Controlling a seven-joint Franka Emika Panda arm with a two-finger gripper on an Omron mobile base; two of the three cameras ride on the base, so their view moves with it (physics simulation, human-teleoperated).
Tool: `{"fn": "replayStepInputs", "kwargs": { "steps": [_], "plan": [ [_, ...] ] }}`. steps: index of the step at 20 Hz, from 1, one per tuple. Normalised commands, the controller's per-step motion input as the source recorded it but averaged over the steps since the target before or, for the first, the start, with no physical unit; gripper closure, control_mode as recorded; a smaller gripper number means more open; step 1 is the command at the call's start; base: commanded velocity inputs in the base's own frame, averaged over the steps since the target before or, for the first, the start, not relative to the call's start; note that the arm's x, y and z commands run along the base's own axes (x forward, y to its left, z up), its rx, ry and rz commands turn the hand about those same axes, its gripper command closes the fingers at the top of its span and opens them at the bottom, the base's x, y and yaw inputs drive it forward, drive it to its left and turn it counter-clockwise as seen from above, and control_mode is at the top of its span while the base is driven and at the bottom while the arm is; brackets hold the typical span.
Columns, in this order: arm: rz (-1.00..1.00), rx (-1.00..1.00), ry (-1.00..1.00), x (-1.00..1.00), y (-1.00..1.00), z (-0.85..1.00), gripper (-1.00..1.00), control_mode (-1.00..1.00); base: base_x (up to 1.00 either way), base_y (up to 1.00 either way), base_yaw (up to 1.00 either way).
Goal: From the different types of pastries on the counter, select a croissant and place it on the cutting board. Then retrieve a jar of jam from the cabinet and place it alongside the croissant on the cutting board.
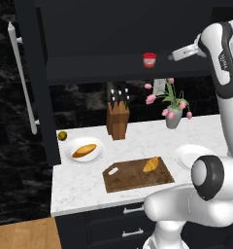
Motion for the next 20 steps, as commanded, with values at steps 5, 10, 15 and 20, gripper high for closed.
{"fn": "replayStepInputs", "kwargs": {
  "steps": [5,10,15,20],
  "plan": [
    [-0.04,0.05,0.00,0.72,0.00,0.00,-1.00,-1.00,0.00,0.00,0.00],
    [0.00,0.00,0.00,0.67,0.00,-0.03,-1.00,-1.00,0.00,0.00,0.00],
    [0.00,0.00,0.00,0.43,0.00,-0.14,-1.00,-1.00,0.00,0.00,0.00],
    [0.00,0.00,0.00,0.08,0.00,-0.18,-1.00,-1.00,0.00,0.00,0.00]
  ]
}}
